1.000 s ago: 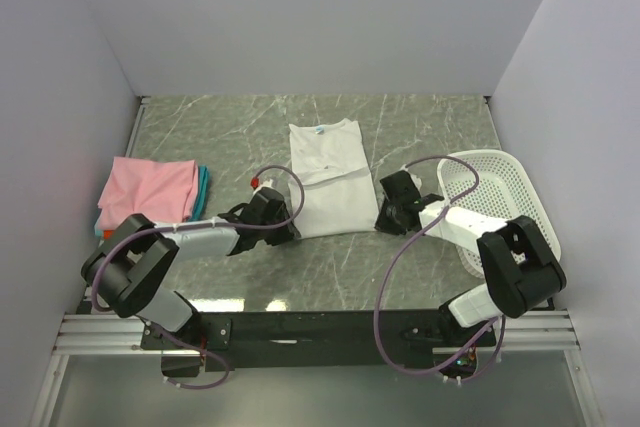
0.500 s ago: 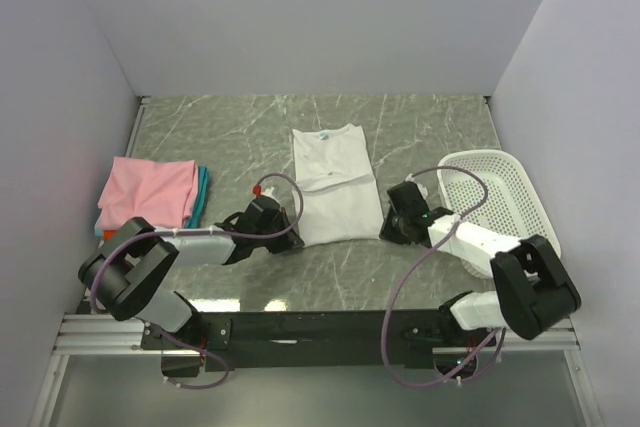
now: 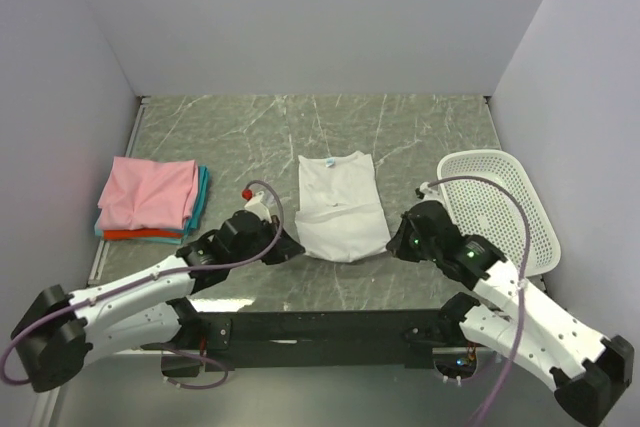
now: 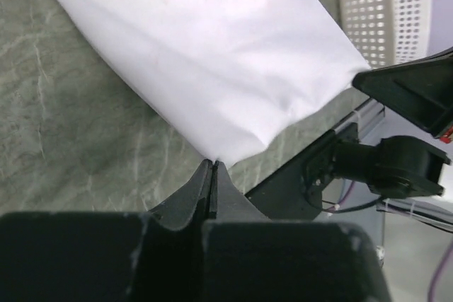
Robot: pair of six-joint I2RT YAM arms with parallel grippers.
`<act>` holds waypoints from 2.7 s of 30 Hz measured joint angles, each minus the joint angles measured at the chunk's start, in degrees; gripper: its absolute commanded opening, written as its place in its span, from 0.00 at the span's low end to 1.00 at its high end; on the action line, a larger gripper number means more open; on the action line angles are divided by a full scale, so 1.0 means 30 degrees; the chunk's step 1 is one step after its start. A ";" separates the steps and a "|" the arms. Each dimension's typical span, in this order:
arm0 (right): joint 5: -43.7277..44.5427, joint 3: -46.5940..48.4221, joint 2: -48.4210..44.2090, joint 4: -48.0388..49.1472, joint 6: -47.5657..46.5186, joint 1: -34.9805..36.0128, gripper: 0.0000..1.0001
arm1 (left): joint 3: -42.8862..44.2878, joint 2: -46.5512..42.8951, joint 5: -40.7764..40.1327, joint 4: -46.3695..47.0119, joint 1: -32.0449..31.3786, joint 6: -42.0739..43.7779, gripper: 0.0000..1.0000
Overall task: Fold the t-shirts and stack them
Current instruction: Fold the tshirt
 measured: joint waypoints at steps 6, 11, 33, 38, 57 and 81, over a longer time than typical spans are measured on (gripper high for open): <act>-0.0648 0.1902 -0.2069 -0.2076 -0.0678 0.0073 0.00 | 0.0015 -0.2732 -0.0058 -0.1231 -0.0102 0.0007 0.01; -0.1158 0.3089 -0.2535 -0.3169 -0.1421 0.0087 0.00 | 0.0204 -0.3891 -0.0175 -0.1953 -0.0138 0.0029 0.01; 0.0029 0.5238 -0.2171 -0.2433 -0.1341 0.0000 0.00 | 0.4328 0.0284 -0.1668 -0.1960 0.1953 0.1239 0.01; 0.0590 0.5821 -0.1078 -0.2025 -0.1282 -0.0758 0.00 | 0.4612 0.1647 -0.0466 -0.1297 0.3650 0.1712 0.01; -0.0474 0.6951 0.3308 0.0670 -0.1931 -0.4685 0.00 | 0.8437 0.8131 0.3410 0.0459 0.6623 0.3177 0.01; -0.3730 0.8772 1.2254 0.5523 -0.3002 -0.8393 0.00 | 1.4637 1.7041 0.5151 0.0364 0.8575 0.3963 0.01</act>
